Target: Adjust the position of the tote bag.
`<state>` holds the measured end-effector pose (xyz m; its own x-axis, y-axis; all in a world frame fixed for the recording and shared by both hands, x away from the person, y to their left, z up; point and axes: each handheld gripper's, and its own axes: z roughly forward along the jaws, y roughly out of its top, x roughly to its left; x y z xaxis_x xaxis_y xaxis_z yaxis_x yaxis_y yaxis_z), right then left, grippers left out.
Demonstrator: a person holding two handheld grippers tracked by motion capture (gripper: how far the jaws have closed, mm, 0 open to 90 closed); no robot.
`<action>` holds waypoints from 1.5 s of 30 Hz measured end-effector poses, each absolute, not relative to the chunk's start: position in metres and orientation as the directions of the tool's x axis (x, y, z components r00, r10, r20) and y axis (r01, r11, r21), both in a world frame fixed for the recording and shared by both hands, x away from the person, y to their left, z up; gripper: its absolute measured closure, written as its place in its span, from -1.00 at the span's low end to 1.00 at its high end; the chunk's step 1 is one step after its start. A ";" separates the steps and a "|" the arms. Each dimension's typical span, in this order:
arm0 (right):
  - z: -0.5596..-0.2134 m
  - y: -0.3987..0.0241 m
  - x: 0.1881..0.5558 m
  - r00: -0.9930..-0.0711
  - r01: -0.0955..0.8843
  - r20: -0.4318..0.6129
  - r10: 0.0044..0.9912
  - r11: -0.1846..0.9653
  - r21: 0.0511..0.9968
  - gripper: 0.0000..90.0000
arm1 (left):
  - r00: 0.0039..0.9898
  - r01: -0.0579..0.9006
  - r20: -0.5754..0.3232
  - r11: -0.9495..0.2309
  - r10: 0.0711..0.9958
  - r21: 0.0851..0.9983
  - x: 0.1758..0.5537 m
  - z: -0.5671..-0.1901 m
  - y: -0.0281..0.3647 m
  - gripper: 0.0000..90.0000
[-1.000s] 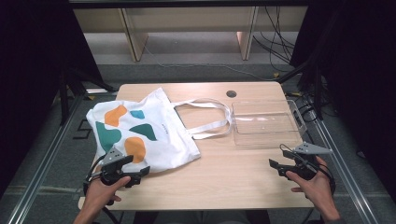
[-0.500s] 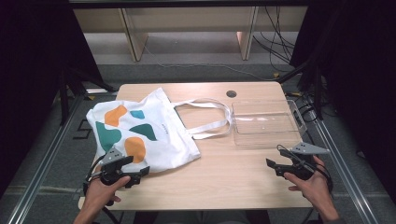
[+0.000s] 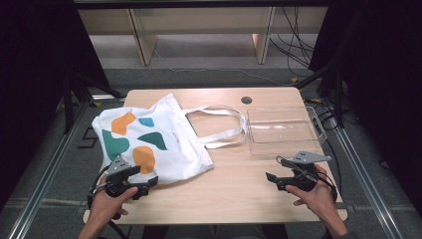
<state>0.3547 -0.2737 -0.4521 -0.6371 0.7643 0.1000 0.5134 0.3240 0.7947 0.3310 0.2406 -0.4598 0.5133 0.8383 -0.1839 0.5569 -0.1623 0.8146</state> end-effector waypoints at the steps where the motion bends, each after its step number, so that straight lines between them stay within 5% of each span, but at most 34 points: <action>1: -0.453 -0.269 0.357 -0.656 0.503 0.091 0.749 0.344 0.793 -0.47 | 0.515 0.556 -0.184 -0.163 0.837 0.815 0.331 -0.460 0.241 -0.62; 8: -0.454 -0.235 0.362 -0.725 0.480 0.094 0.682 0.402 0.779 -0.25 | 0.495 0.553 -0.180 -0.148 0.850 0.820 0.329 -0.457 0.245 -0.62; 25: -0.466 -0.125 0.400 -0.814 0.425 0.086 0.574 0.489 0.762 -0.14 | 0.367 0.584 -0.156 -0.096 0.917 0.806 0.329 -0.455 0.268 -0.61; 45: -0.499 -0.092 0.436 -0.779 0.522 0.163 0.605 0.483 0.703 0.09 | 0.325 0.613 -0.143 -0.093 0.935 0.785 0.334 -0.461 0.289 -0.47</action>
<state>0.4364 -0.0916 -0.4992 -0.7792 0.6051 0.1635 0.5223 0.4826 0.7031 0.3341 0.2886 -0.4614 0.3245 0.9350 -0.1427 0.6125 -0.0928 0.7850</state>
